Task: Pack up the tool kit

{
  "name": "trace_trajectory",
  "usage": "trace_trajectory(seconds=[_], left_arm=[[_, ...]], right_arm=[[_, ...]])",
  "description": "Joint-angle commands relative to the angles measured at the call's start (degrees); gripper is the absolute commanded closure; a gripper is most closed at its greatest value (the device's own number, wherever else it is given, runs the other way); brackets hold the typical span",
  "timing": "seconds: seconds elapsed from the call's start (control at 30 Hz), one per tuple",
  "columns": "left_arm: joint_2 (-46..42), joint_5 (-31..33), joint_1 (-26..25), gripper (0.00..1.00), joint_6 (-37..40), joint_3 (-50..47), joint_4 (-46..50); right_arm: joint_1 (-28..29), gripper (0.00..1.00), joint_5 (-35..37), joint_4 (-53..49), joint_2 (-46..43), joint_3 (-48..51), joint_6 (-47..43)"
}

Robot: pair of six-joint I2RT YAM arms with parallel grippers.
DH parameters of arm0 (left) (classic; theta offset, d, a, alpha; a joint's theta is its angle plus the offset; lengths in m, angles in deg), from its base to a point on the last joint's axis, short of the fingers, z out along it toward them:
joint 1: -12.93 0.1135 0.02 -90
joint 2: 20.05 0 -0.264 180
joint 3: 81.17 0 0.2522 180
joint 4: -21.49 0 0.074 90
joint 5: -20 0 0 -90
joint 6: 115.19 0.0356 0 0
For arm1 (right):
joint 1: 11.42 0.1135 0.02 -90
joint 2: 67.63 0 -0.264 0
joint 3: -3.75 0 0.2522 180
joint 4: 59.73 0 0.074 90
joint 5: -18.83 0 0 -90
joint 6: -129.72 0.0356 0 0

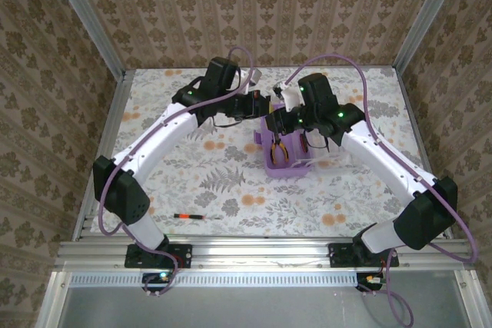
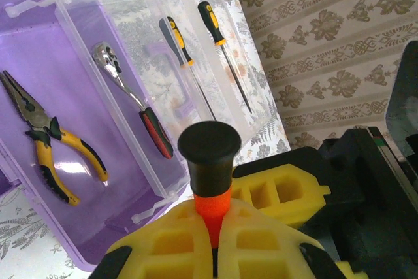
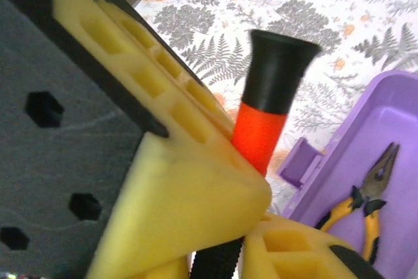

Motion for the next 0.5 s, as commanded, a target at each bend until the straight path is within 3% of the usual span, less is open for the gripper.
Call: trace_trajectory(seconds=[0.0, 0.13, 0.27, 0.37, 0.4, 0.47], left_arm=[[0.5, -1.4, -0.4, 1.0, -0.9, 2.7, -2.3], [0.8, -2.0, -0.4, 0.96, -1.1, 3.8, -2.7], [0.8, -1.2, 0.2, 0.67, -0.3, 4.2, -1.8], [-0.4, -0.1, 2.1, 0.51, 1.0, 3.1, -0.6], [-1.3, 0.3, 3.4, 0.05, 1.2, 1.9, -0.5], [-3.3, 1.3, 6.5, 0.0, 1.8, -0.7, 0.9]], right_arm=[[0.6, 0.81, 0.9, -1.6, -0.1, -1.7, -0.9], [0.6, 0.89, 1.2, -1.6, -0.3, -1.7, -1.1], [0.6, 1.0, 1.5, -3.3, -0.6, -2.4, -1.7], [-0.1, 1.0, 2.1, -5.3, -1.4, -3.1, -2.8], [-0.7, 1.0, 2.2, -6.1, -2.0, -3.1, -3.3], [-2.2, 1.0, 4.1, -8.9, -2.4, -3.1, -4.8]])
